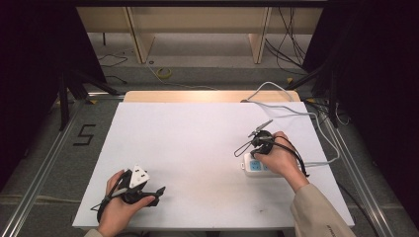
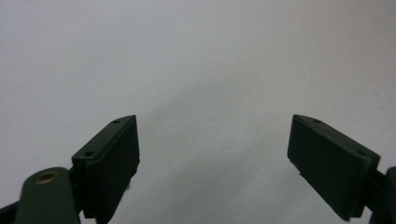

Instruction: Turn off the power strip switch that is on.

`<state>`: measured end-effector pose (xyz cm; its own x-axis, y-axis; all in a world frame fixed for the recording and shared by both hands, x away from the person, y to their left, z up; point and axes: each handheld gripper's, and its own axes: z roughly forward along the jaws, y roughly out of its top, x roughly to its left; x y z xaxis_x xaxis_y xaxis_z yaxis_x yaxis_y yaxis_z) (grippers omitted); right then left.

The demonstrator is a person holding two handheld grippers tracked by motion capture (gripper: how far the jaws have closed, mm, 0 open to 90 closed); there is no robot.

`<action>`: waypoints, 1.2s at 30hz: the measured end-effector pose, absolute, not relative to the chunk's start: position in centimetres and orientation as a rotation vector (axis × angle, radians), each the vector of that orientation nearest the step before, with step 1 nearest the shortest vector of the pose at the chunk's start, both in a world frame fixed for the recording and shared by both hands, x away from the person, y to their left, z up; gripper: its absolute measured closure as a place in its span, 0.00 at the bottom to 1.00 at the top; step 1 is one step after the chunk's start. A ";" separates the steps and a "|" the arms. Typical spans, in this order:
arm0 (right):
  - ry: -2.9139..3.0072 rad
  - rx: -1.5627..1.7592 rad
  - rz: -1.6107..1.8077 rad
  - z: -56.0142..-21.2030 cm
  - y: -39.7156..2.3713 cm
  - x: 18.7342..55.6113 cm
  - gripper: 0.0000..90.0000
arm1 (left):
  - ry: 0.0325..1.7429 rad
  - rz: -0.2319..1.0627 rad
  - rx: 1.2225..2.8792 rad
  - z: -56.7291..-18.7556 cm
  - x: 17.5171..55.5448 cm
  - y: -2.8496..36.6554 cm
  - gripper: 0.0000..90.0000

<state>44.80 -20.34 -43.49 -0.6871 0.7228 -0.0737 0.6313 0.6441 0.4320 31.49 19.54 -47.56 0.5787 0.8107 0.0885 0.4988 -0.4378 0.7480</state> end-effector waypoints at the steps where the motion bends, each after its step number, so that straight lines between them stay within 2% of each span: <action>1: 2.613 1.101 0.581 -43.3 -20.4 44.8 1.00 | 1.039 0.582 2.121 -47.6 31.5 19.5 0.18; 36: 2.576 1.090 0.719 -42.5 -21.8 42.9 0.96 | 1.038 0.580 2.125 -47.6 31.5 19.6 0.19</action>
